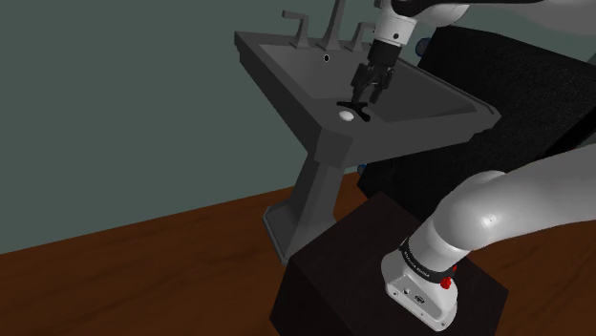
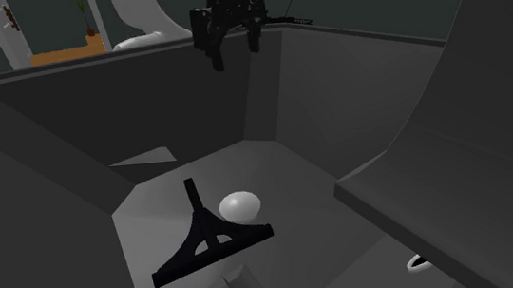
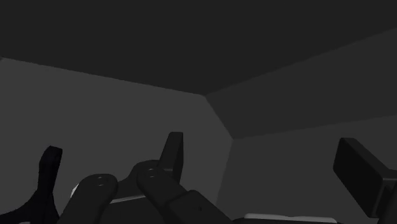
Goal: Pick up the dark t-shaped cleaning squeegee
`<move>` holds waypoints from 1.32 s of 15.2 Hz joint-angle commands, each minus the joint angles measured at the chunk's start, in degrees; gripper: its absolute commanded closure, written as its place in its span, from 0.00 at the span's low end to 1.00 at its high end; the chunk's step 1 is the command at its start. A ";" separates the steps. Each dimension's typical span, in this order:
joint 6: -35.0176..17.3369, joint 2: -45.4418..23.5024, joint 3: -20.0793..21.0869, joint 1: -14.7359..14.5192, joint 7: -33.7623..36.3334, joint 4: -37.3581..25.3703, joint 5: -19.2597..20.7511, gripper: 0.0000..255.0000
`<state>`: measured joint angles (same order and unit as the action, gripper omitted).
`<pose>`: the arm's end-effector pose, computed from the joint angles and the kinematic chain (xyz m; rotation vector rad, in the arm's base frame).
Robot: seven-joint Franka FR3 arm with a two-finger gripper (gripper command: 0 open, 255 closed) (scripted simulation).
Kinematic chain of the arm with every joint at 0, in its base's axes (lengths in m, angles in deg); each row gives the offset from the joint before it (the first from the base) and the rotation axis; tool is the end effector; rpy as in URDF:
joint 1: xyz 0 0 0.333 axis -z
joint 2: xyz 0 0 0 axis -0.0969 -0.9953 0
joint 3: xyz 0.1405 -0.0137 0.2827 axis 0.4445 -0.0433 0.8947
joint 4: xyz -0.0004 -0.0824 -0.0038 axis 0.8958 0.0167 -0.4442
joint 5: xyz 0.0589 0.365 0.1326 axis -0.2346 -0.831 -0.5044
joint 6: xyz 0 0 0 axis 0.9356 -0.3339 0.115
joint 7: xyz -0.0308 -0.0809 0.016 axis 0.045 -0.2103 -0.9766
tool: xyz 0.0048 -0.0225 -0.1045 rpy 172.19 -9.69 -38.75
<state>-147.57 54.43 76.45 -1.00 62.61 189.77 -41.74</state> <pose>0.3887 -0.0849 0.5287 -3.0106 0.0926 0.0942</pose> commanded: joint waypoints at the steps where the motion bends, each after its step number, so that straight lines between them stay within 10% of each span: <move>1: -2.42 -3.66 -1.15 0.95 0.24 -1.44 0.30 0.00; 20: -13.96 -34.86 -10.84 9.35 1.41 -21.62 -3.83 0.00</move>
<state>-161.40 21.13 66.02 7.86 64.14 169.43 -45.17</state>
